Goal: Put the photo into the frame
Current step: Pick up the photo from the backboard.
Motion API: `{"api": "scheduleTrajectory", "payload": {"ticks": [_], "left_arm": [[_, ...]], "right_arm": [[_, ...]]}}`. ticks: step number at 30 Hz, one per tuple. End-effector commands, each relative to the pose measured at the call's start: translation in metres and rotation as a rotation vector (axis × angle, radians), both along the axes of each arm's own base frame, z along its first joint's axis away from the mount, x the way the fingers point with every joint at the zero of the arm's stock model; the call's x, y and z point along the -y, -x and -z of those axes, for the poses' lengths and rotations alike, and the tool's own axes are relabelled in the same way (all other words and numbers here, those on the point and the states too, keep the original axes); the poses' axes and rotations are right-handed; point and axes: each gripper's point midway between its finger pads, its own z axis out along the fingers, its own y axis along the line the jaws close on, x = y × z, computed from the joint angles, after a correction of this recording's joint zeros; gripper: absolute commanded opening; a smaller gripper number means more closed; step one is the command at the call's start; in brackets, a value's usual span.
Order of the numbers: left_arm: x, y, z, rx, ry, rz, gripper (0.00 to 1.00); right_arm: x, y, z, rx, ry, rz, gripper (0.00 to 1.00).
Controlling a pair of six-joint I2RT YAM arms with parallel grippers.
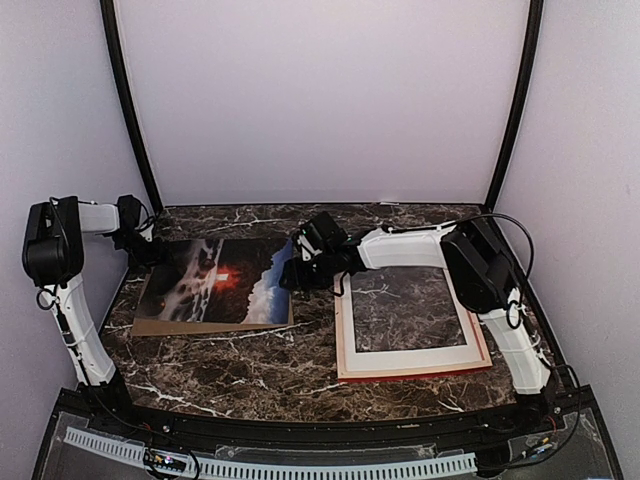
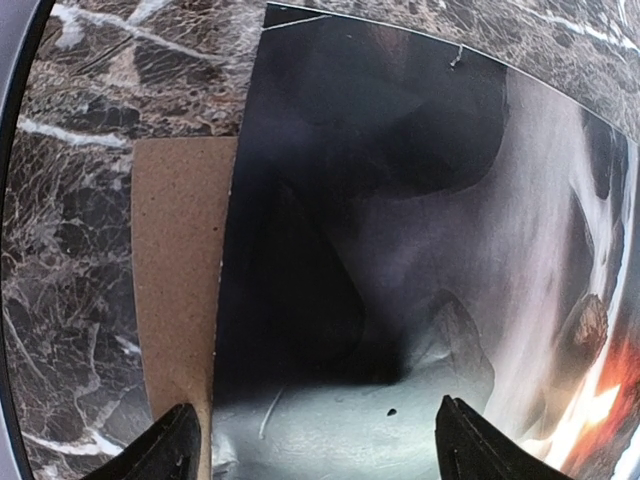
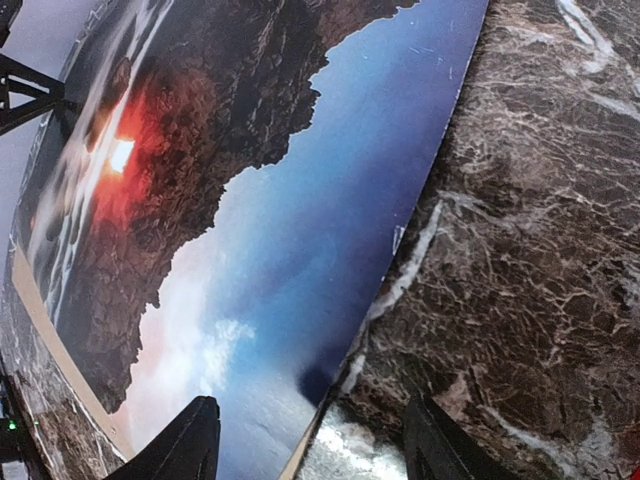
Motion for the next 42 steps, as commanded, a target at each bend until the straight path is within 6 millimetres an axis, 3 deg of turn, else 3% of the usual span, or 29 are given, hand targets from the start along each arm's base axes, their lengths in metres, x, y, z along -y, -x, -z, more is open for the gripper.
{"api": "scheduleTrajectory", "payload": {"ticks": [1, 9, 14, 28, 42], "left_arm": [[0.009, 0.011, 0.01, -0.052, 0.055, 0.015, 0.8], [0.031, 0.022, 0.008, -0.06, 0.159, 0.037, 0.71], [0.038, 0.029, 0.006, -0.061, 0.19, 0.038, 0.67], [0.064, 0.043, 0.011, -0.086, 0.215, 0.077, 0.62], [0.071, 0.042, 0.007, -0.075, 0.204, 0.092, 0.61]], "right_arm": [[-0.013, -0.005, 0.001, -0.038, -0.059, 0.032, 0.64], [-0.016, -0.007, 0.002, -0.099, -0.114, 0.087, 0.64], [-0.007, -0.011, 0.0, -0.125, -0.162, 0.133, 0.63], [0.004, -0.015, -0.026, -0.218, -0.372, 0.153, 0.55], [0.009, -0.02, -0.06, -0.198, -0.478, 0.105, 0.33]]}}
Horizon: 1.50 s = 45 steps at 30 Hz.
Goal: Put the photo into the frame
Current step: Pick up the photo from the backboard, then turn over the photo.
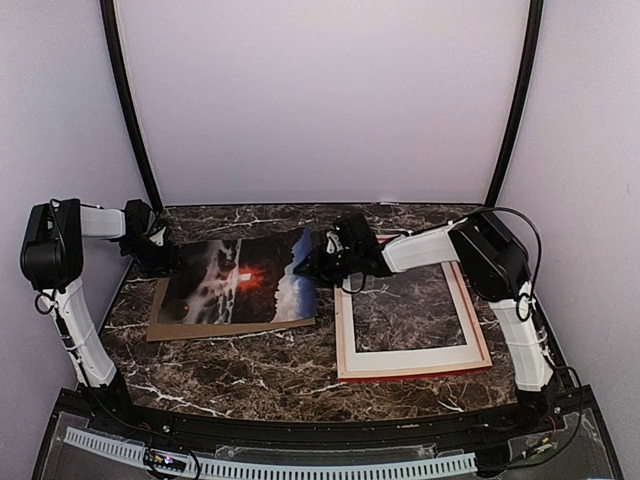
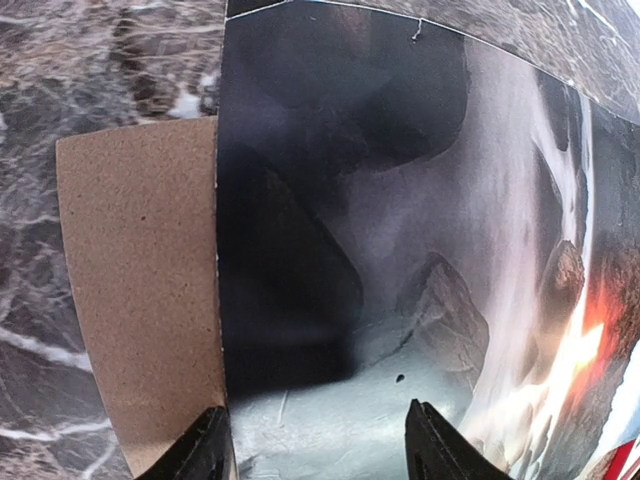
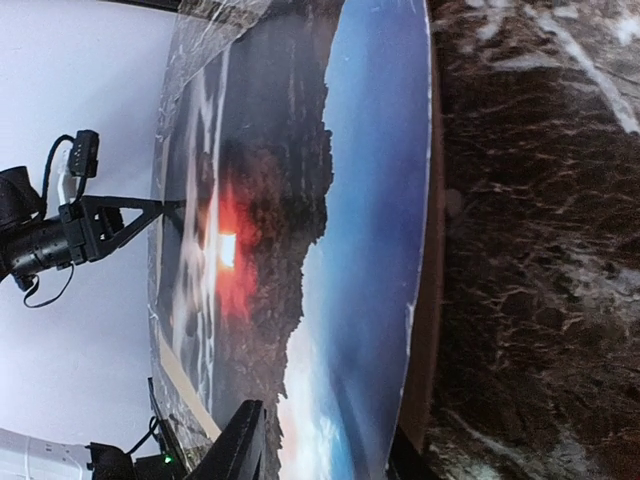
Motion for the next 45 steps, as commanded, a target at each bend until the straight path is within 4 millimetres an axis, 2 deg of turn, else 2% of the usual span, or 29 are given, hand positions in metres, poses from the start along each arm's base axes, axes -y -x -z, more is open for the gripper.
{"api": "scheduleTrajectory", "payload": {"ticks": [1, 8, 11, 14, 19, 23, 26, 32, 35, 37, 40, 45], "left_arm": [[0.02, 0.026, 0.007, -0.086, 0.062, 0.021, 0.61], [0.02, 0.025, 0.004, -0.077, 0.052, 0.023, 0.61], [0.02, 0.023, 0.001, -0.063, 0.048, 0.026, 0.61], [0.02, 0.018, -0.01, -0.019, 0.041, 0.032, 0.65], [0.02, 0.007, -0.048, 0.113, 0.023, 0.043, 0.77], [0.027, 0.001, -0.086, 0.225, 0.051, 0.057, 0.82], [0.04, 0.002, -0.112, 0.301, 0.103, 0.084, 0.85], [0.067, 0.013, -0.169, 0.437, 0.141, 0.146, 0.88], [0.077, 0.018, -0.189, 0.475, 0.177, 0.149, 0.88], [0.085, 0.021, -0.202, 0.499, 0.209, 0.153, 0.88], [0.112, 0.03, -0.222, 0.526, 0.263, 0.197, 0.89], [0.147, 0.041, -0.241, 0.529, 0.379, 0.23, 0.89]], "right_arm": [[-0.011, 0.001, -0.051, 0.088, -0.113, -0.048, 0.33], [-0.007, 0.0, -0.054, 0.102, -0.096, -0.058, 0.23], [-0.003, 0.0, -0.055, 0.121, -0.056, -0.07, 0.13], [0.0, 0.0, -0.064, 0.165, -0.02, -0.093, 0.0], [0.013, 0.003, -0.089, 0.269, 0.061, -0.157, 0.0], [0.029, 0.008, -0.12, 0.361, 0.107, -0.193, 0.0], [0.046, 0.008, -0.149, 0.452, 0.165, -0.187, 0.0], [0.106, -0.001, -0.237, 0.691, 0.384, -0.036, 0.0], [0.132, 0.007, -0.283, 0.816, 0.449, 0.051, 0.0], [0.137, 0.021, -0.3, 0.899, 0.504, 0.07, 0.0], [0.131, 0.043, -0.303, 0.991, 0.621, 0.044, 0.0], [0.102, 0.077, -0.265, 1.075, 0.835, -0.09, 0.0]]}}
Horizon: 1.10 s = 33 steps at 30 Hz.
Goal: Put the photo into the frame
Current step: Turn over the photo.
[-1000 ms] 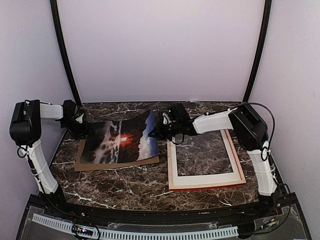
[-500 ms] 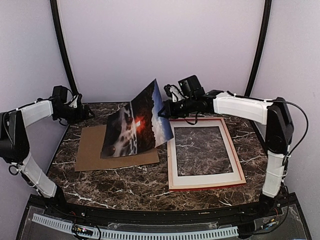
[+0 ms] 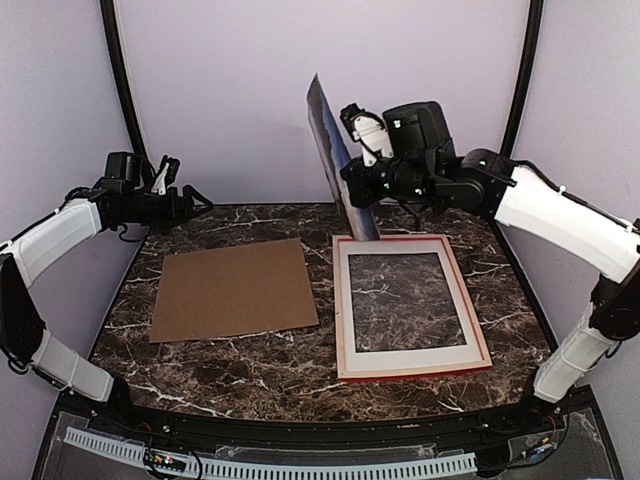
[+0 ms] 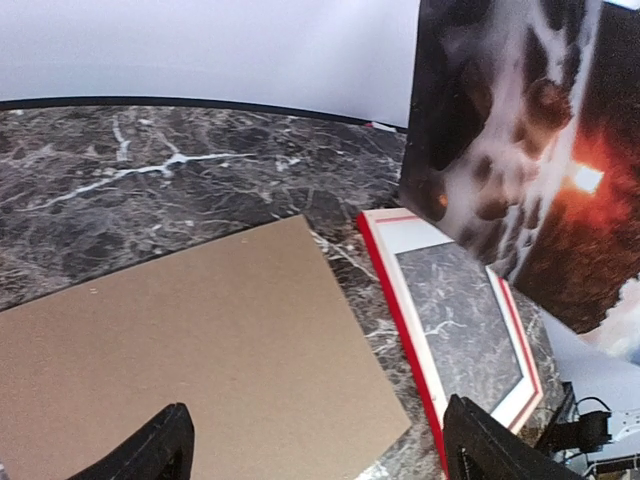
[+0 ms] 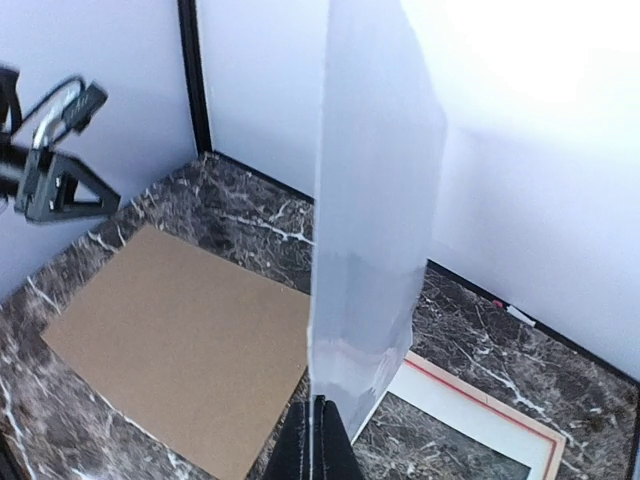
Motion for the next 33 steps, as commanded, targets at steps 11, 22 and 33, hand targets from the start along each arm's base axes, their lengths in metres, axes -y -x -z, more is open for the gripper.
{"api": "scheduleTrajectory", "payload": {"ticks": [11, 22, 33], "left_arm": [[0.048, 0.029, -0.001, -0.138, 0.317, 0.07, 0.93], [0.058, 0.035, 0.069, -0.416, 0.333, 0.078, 0.89], [0.061, 0.068, 0.136, -0.618, 0.282, 0.081, 0.88]], "right_arm": [[-0.061, 0.07, 0.163, 0.095, 0.683, -0.069, 0.0], [-0.096, 0.127, 0.216, 0.11, 0.786, -0.21, 0.0], [-0.097, 0.142, 0.238, 0.099, 0.831, -0.236, 0.0]]}}
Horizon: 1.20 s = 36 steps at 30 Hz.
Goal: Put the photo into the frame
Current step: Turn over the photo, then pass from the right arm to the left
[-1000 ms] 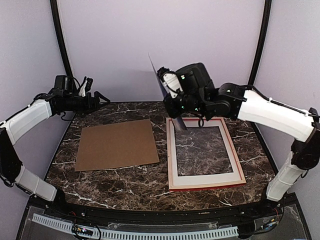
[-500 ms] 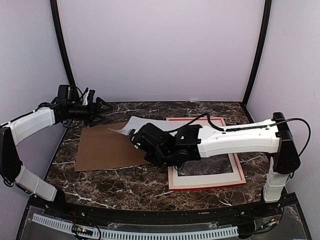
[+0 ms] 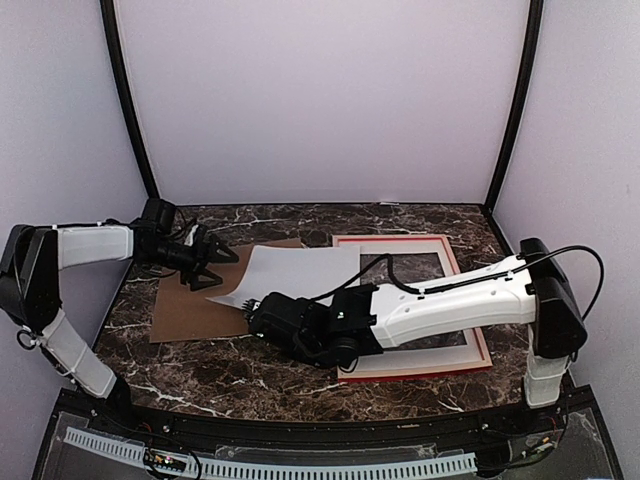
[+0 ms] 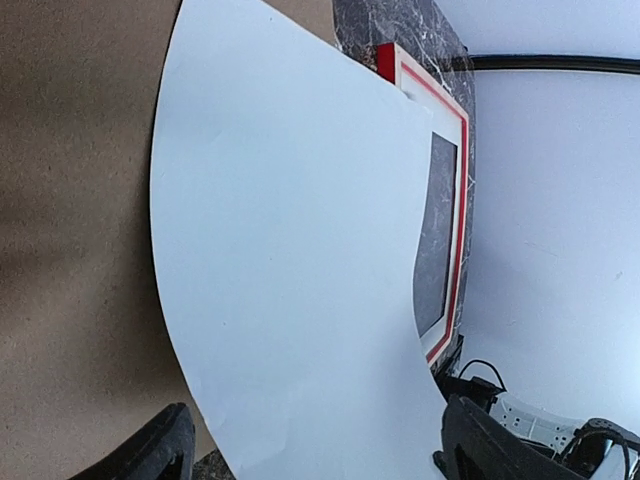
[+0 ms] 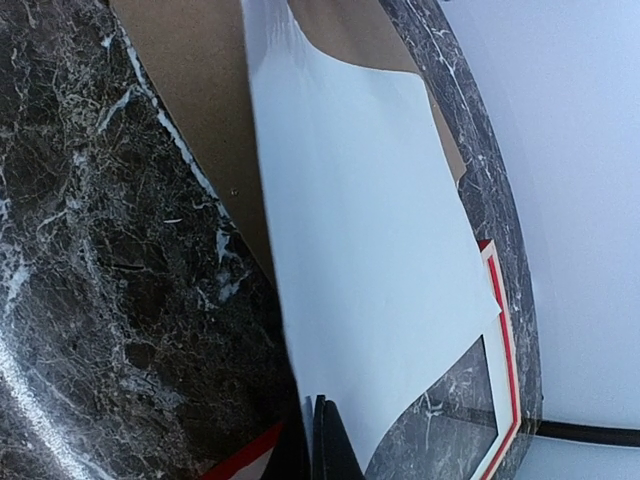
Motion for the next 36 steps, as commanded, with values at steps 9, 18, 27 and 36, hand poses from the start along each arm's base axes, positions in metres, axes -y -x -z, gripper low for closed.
{"api": "scheduleTrajectory", "payload": {"ticks": [9, 18, 27, 36], "left_arm": [[0.002, 0.054, 0.046, -0.182, -0.001, 0.07, 0.89], [0.023, 0.057, 0.047, -0.201, 0.063, 0.092, 0.81], [0.032, 0.047, 0.042, -0.186, 0.113, 0.087, 0.53], [0.036, 0.041, 0.037, -0.163, 0.136, 0.085, 0.24]], "right_arm": [[-0.003, 0.008, 0.0, 0.014, -0.025, 0.006, 0.0], [-0.005, 0.01, 0.005, 0.011, -0.028, 0.002, 0.0], [-0.004, 0.013, 0.011, 0.004, -0.025, 0.002, 0.0], [0.003, 0.017, 0.018, -0.013, -0.015, 0.004, 0.03]]}}
